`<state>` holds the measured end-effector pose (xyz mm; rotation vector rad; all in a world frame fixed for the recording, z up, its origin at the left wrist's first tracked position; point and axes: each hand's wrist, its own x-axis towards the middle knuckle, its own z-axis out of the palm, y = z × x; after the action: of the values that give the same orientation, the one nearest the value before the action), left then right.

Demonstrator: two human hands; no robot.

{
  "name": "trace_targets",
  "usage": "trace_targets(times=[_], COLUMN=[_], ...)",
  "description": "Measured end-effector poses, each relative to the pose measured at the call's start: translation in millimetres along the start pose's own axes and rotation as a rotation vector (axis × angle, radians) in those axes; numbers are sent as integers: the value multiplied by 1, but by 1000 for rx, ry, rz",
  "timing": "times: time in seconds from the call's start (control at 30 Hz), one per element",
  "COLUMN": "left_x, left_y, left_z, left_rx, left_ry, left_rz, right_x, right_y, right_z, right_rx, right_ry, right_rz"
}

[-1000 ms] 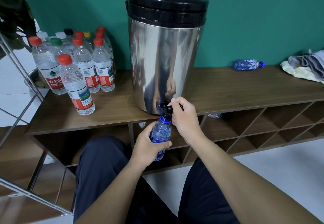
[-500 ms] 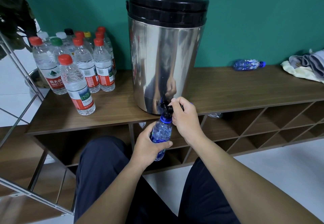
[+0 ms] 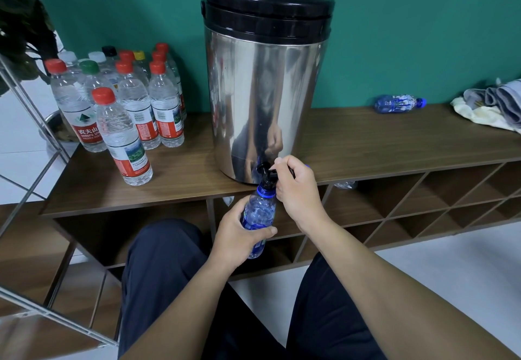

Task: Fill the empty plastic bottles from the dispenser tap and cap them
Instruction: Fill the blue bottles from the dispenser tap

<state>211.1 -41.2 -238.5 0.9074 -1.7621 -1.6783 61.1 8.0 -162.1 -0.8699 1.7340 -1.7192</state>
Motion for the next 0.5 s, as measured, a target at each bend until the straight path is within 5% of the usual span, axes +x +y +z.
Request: trace_targets(times=[0.5], left_x=[-1], left_y=[1], left_z=[0], left_rx=[5], left_ry=[-5], left_rz=[-5], right_x=[0], right_y=[0], right_z=[0], right_rx=[-11], right_ry=[6], right_rz=[-5])
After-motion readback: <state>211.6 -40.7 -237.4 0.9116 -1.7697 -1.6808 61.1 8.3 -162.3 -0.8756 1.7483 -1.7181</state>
